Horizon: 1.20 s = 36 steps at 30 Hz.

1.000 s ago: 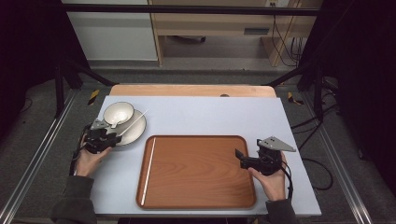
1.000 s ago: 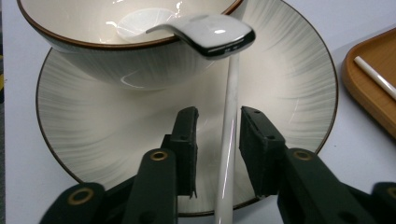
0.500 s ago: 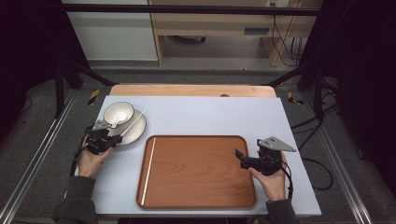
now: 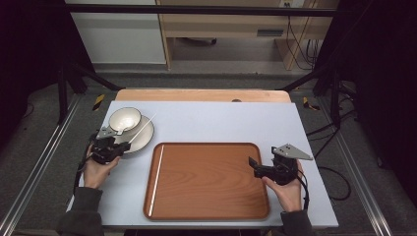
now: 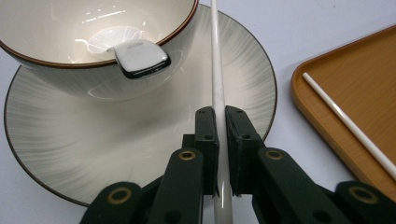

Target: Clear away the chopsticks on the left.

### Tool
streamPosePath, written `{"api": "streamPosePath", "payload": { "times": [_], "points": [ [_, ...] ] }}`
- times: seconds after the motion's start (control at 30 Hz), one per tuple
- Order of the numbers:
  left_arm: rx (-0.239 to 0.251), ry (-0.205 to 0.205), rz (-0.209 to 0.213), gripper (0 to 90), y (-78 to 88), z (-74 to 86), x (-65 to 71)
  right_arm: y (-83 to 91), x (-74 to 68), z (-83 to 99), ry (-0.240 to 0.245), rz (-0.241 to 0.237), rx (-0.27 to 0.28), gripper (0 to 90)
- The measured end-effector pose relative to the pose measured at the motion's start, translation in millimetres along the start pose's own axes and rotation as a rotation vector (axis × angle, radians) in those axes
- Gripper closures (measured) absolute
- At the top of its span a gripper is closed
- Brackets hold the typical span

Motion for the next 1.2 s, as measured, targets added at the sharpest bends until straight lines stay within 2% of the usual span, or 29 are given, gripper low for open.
{"api": "streamPosePath", "payload": {
  "times": [0.27,0.4,0.77,1.2],
  "points": [
    [0.040,0.019,-0.025,84.0,15.1,-2.1,14.4,1.2,1.1,-0.4,-0.003,0.002,0.005,8.3],
    [0.053,0.015,-0.040,84.0,24.8,-2.2,23.2,1.9,1.9,-0.3,-0.006,0.004,0.005,8.3],
    [0.106,0.020,-0.101,84.0,44.6,-2.9,50.2,2.3,1.8,-0.2,-0.008,0.003,0.010,8.2],
    [0.176,0.069,-0.156,84.0,62.0,-4.5,79.8,4.2,5.1,0.3,-0.016,0.016,0.013,8.1]
  ]
}}
Point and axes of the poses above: each handheld gripper's, and its own axes: y roughly backward along the jaws, z roughly out of its underside, x roughly to its right, the point moved 1 cm from there along -y, roughly forward along the jaws, and after that the axes turned 13 degrees about x, right-handed, at the moved point
